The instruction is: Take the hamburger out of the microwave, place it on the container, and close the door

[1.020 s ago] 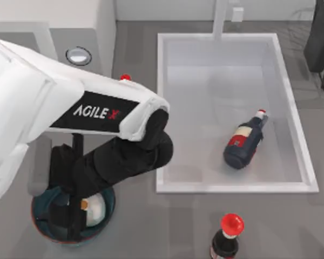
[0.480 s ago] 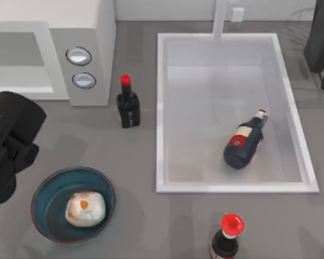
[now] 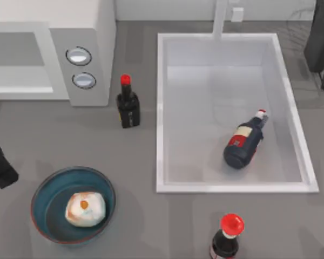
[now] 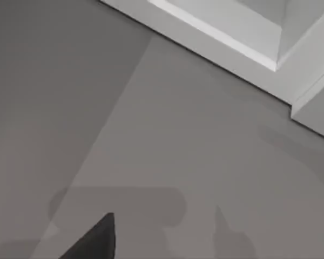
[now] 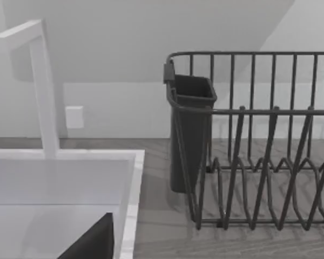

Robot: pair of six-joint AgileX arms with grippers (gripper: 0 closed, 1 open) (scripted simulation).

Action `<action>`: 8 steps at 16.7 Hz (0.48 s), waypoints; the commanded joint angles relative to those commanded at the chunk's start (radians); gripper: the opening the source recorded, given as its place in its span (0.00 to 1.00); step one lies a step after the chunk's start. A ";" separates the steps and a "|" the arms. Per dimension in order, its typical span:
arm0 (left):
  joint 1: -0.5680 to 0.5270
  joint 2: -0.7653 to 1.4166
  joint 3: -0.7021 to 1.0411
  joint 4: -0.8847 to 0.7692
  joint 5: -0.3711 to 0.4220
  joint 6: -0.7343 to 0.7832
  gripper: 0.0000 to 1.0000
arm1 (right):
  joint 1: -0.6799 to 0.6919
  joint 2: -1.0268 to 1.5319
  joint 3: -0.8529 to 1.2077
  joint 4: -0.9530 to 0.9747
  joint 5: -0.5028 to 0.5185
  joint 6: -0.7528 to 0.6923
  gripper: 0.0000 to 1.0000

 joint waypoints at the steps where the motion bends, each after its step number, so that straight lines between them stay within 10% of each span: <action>1: 0.020 -0.088 -0.042 0.047 0.026 0.098 1.00 | 0.000 0.000 0.000 0.000 0.000 0.000 1.00; 8: 0.096 -0.462 -0.213 0.229 0.147 0.503 1.00 | 0.000 0.000 0.000 0.000 0.000 0.000 1.00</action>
